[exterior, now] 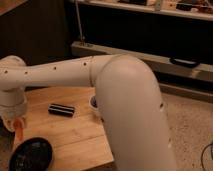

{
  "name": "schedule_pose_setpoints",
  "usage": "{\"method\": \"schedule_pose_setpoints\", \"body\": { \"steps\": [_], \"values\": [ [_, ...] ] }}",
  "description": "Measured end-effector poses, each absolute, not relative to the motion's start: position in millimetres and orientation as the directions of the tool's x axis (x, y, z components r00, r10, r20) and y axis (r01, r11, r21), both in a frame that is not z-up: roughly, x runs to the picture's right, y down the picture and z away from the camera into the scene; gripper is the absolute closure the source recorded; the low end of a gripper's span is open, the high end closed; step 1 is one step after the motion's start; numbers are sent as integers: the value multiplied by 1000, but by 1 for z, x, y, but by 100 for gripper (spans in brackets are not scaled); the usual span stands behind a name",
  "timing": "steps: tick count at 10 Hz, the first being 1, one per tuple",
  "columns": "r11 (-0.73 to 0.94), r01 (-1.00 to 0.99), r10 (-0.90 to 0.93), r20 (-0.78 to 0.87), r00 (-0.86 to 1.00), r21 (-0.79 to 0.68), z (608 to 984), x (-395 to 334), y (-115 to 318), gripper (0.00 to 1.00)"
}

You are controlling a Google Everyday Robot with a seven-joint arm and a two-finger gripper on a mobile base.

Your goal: Place the pepper in the ceramic bowl

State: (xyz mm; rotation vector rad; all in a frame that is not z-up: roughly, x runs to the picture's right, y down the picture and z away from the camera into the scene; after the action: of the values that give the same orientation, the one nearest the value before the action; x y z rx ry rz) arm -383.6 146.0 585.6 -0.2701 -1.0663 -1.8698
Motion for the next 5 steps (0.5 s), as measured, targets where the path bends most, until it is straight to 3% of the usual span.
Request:
{"method": "schedule_pose_setpoints", "body": {
  "steps": [5],
  "values": [
    [-274, 743, -552, 533, -642, 611, 590, -414, 174, 70]
  ]
}}
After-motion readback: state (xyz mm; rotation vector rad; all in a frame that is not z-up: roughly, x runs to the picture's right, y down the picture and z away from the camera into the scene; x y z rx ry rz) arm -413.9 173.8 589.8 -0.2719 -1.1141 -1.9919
